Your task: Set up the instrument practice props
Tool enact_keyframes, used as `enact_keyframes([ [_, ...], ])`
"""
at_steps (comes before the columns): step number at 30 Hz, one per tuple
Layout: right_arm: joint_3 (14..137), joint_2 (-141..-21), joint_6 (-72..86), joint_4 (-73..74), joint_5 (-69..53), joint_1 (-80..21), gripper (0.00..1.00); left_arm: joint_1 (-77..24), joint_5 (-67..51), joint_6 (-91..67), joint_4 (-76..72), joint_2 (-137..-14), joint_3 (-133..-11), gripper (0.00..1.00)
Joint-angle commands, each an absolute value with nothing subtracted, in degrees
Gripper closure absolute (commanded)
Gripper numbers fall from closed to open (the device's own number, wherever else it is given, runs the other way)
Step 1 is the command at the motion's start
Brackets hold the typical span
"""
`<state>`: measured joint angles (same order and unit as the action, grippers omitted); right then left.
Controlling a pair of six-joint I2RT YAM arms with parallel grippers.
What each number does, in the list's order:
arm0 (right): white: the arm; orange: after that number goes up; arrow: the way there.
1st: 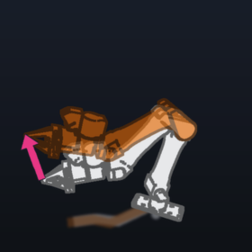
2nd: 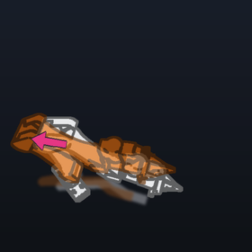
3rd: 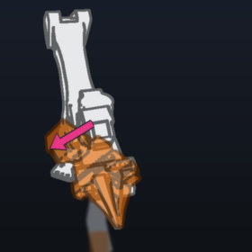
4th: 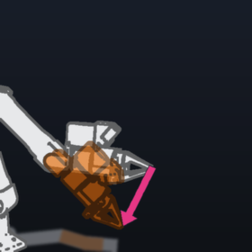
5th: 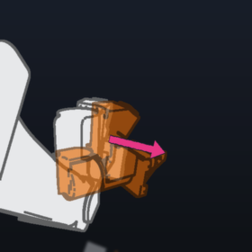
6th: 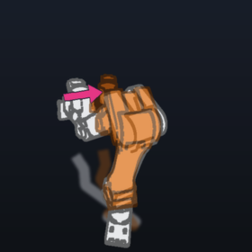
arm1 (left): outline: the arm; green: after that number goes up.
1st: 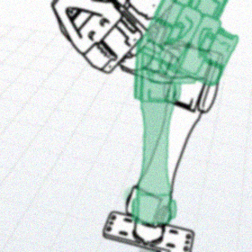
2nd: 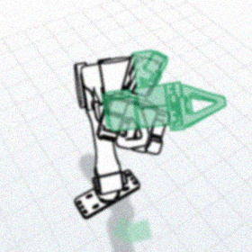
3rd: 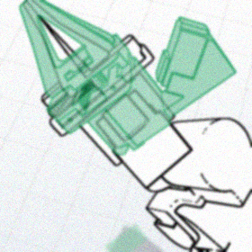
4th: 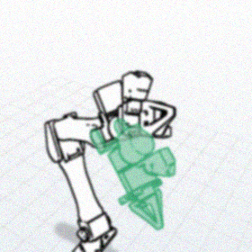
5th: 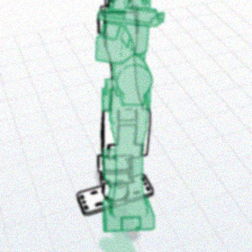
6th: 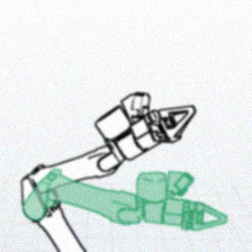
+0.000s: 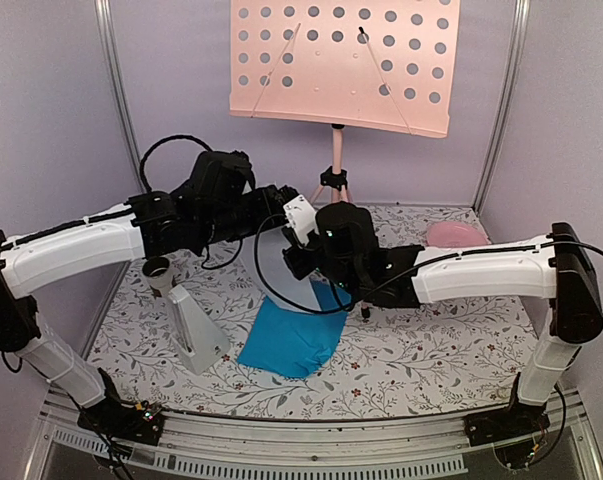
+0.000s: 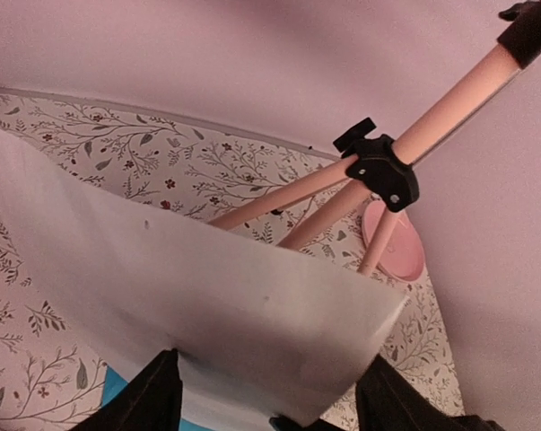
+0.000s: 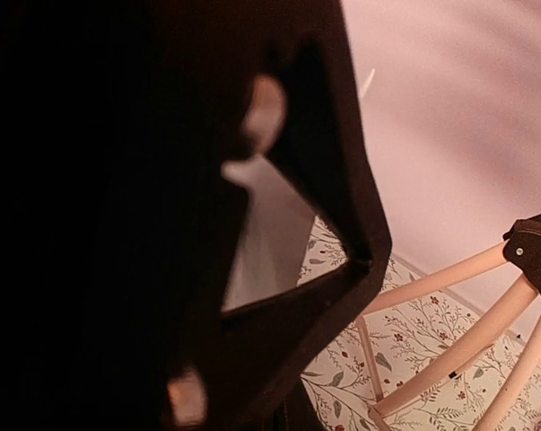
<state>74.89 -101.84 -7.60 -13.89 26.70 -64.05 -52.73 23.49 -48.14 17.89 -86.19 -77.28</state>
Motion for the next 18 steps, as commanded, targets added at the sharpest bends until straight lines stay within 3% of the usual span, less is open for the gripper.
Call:
enact_keyframes([
  [1, 77.6, -104.1, -8.4, -11.9, 28.5, -65.2, 1.0, -54.5, 28.0, -51.6, 26.6, -88.4, -81.9, 0.34],
  [5, 78.2, -104.7, -8.9, -11.9, 28.7, -65.7, 1.0, -54.7, 29.5, -53.6, 28.4, -89.0, -82.6, 0.44],
  [16, 78.9, -105.0, -9.2, -11.1, 24.3, -66.1, 0.99, -54.7, 29.9, -52.6, 25.9, -86.0, -80.4, 0.97],
  [18, 78.4, -103.6, -8.8, -10.6, 20.3, -66.1, 0.81, -54.6, 29.1, -49.9, 23.1, -84.2, -78.6, 1.0],
])
